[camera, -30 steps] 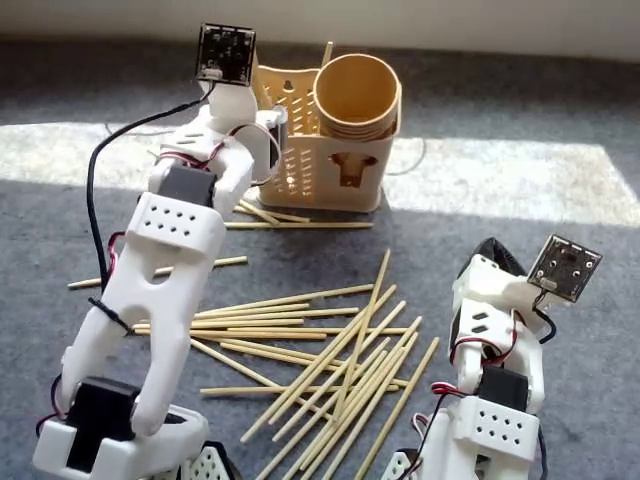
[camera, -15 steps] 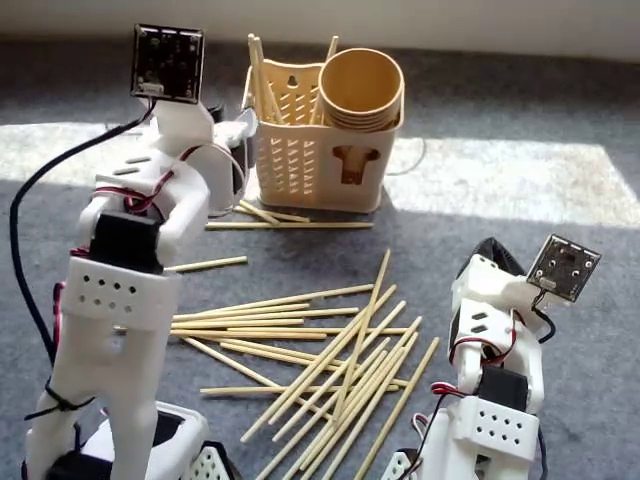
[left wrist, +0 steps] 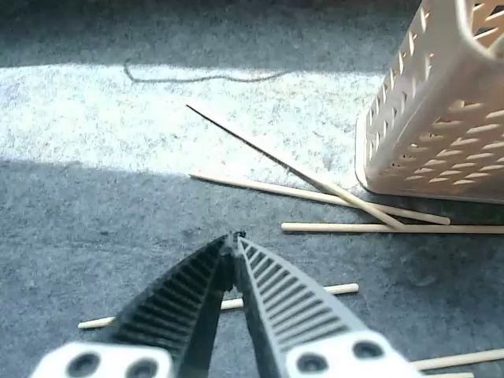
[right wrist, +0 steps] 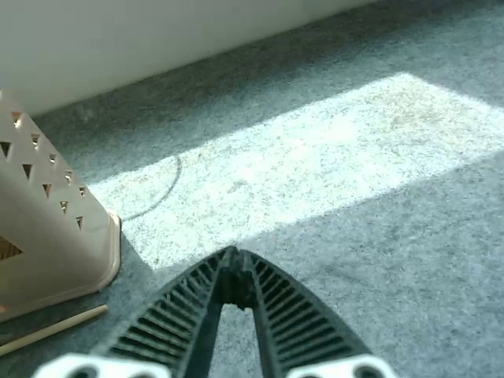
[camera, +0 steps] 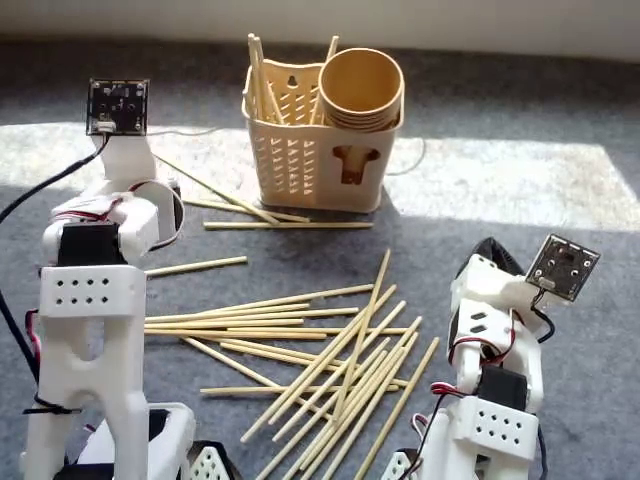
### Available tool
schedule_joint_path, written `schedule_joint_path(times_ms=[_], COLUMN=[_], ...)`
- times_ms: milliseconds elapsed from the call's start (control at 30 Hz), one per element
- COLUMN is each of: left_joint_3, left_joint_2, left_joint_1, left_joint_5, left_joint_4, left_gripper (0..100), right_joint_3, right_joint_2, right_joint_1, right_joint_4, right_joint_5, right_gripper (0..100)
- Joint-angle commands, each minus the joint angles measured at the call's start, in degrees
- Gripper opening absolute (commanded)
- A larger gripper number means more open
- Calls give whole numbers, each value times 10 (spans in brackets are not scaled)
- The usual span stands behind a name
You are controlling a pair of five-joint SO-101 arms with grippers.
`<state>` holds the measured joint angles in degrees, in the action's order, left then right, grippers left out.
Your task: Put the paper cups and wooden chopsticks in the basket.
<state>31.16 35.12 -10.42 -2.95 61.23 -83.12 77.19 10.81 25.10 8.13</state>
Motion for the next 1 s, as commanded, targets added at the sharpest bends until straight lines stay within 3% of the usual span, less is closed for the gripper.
schedule_joint_path(times_ms=[0,167,400,667,967], left_joint_3=[37,141,261,281,284], left_joint_2=[14,14,13,14,14], left_joint_1=[-24,-34,-35,-45,-45], left_joint_5=[5,5,4,4,4], left_joint_4=[-7,-86,-203,-219,-219], left_gripper=[20,20,24,24,24], right_joint_3=[2,2,7,126,138], right_joint_2=[5,5,4,3,2], right_joint_1=[-14,-15,-66,-143,-196], right_joint_4=[-14,-14,-3,196,225], right_joint_5=[2,2,-59,-98,-103], right_gripper=[6,6,6,6,8])
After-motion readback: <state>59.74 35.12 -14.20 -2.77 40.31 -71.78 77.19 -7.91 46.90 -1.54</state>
